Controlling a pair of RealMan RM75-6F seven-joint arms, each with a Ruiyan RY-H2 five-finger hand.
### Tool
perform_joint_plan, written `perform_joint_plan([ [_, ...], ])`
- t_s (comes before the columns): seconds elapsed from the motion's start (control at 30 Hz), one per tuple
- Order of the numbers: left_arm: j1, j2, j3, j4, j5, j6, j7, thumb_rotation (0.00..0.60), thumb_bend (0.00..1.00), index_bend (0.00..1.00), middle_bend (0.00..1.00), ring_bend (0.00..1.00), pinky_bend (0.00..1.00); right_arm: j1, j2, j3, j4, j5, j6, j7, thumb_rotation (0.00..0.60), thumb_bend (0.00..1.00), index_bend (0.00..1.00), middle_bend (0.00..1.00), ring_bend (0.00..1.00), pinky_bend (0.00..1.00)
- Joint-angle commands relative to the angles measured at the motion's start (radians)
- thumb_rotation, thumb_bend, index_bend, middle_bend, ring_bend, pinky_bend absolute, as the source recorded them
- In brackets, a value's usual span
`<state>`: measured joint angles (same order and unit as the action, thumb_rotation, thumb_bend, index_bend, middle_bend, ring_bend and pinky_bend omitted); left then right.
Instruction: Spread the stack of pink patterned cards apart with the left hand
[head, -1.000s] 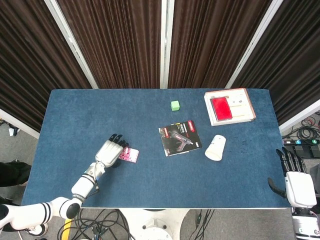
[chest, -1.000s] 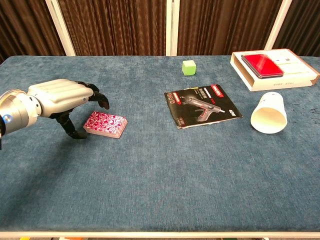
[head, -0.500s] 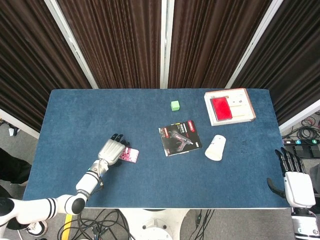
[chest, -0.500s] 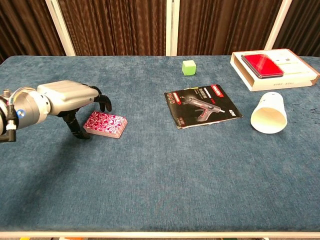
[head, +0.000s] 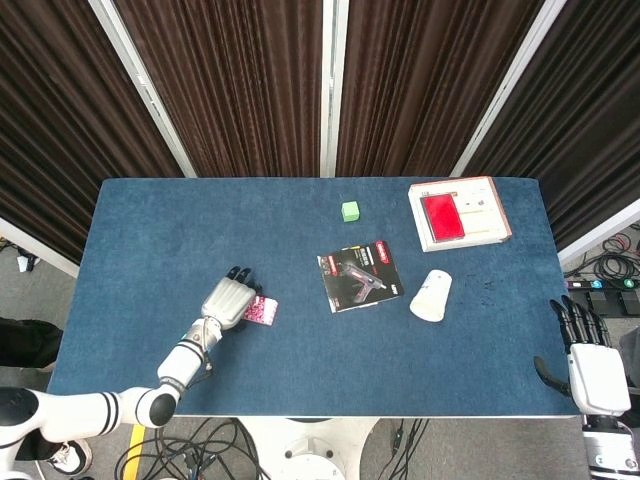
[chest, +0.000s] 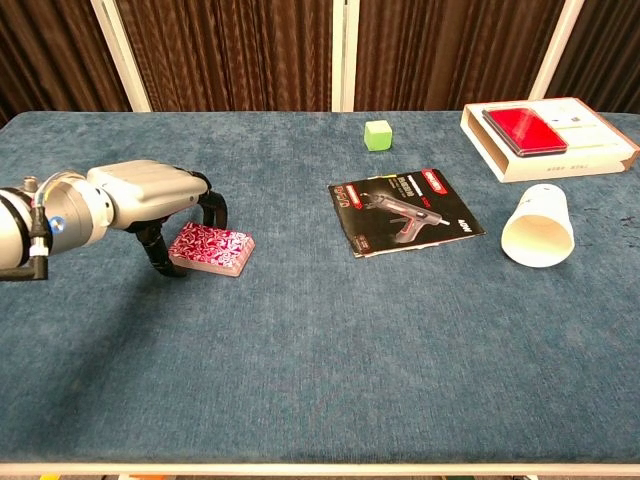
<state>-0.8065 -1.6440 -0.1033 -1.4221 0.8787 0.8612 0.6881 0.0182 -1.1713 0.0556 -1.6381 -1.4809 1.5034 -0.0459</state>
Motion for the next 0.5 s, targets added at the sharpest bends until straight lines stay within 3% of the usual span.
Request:
perform_joint_plan([
  [0.03,-0.003,-0.005,0.002,0.008,-0.003,0.004,-0.006,0.6,0.19,0.3,0.3,0.06,0.1,0.0,0.0,0.0,0.0,0.001,0.0,0.0,0.6,0.23,0.0,0.0,0.0,0.0],
  [0.5,-0.009,-0.017,0.016,0.022,0.017,0.033,-0.029,0.6,0.19,0.31,0.31,0.06,0.1,0.001,-0.002,0.001,0.004,0.01,-0.008,-0.001,0.6,0.23,0.0,0.0,0.0,0.0],
])
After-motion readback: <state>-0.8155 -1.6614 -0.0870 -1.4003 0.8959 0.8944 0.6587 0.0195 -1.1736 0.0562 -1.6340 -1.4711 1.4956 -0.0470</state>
